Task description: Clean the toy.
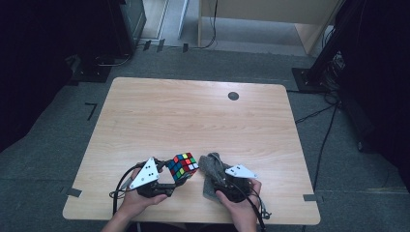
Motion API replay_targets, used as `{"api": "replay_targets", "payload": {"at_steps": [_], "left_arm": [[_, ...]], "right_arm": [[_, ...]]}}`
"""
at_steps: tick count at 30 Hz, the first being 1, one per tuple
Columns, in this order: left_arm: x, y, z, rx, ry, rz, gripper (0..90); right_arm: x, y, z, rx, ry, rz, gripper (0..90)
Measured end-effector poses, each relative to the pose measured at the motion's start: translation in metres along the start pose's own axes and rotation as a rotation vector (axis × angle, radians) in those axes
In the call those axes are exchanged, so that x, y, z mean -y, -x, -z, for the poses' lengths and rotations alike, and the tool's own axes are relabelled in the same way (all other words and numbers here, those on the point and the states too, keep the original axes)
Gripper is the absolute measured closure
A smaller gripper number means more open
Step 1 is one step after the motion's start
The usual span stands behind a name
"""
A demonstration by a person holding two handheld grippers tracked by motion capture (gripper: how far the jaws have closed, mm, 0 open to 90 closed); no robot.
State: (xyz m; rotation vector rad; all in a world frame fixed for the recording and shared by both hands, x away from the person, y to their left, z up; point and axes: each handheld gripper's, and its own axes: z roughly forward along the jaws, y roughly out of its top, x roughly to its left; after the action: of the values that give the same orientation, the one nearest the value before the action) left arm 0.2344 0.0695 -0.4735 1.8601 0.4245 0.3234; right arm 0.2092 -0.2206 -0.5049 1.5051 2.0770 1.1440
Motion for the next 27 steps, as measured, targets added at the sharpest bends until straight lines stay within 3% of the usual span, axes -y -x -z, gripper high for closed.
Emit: {"api": "replay_targets", "payload": {"at_steps": [3, 9, 11, 13, 17, 20, 22, 24, 25, 27], "left_arm": [[-0.001, 0.0, 0.002, 0.005, -0.01, 0.007, 34.2], [-0.002, 0.006, -0.001, 0.009, -0.045, -0.034, 34.3], [-0.002, 0.01, -0.003, 0.003, -0.058, -0.063, 34.3], [-0.004, 0.016, -0.003, -0.012, -0.061, -0.108, 34.3], [-0.006, 0.024, -0.005, -0.008, -0.06, -0.158, 34.3], [-0.009, 0.031, -0.005, 0.014, -0.048, -0.178, 34.3], [-0.013, 0.035, -0.004, 0.025, -0.039, -0.189, 34.3], [-0.014, 0.036, -0.002, 0.02, -0.041, -0.203, 34.3], [-0.014, 0.035, -0.001, 0.024, -0.036, -0.197, 34.3], [-0.015, 0.033, 0.0, 0.024, -0.027, -0.179, 34.3]], "right_arm": [[-0.001, 0.007, 0.007, -0.008, 0.01, -0.017, 71.1], [-0.008, 0.012, 0.034, -0.037, 0.148, -0.071, 76.6], [-0.013, 0.011, 0.048, -0.095, 0.232, -0.096, 76.7], [-0.019, 0.004, 0.063, -0.144, 0.301, -0.09, 76.7], [-0.034, -0.023, 0.089, -0.289, 0.387, -0.025, 76.7], [-0.037, -0.038, 0.089, -0.35, 0.363, 0.002, 76.6], [-0.034, -0.04, 0.081, -0.356, 0.333, 0.008, 76.7], [-0.029, -0.033, 0.074, -0.358, 0.32, -0.042, 76.7], [-0.028, -0.026, 0.07, -0.333, 0.297, -0.066, 76.8], [-0.026, -0.018, 0.068, -0.263, 0.264, -0.069, 76.9]]}}
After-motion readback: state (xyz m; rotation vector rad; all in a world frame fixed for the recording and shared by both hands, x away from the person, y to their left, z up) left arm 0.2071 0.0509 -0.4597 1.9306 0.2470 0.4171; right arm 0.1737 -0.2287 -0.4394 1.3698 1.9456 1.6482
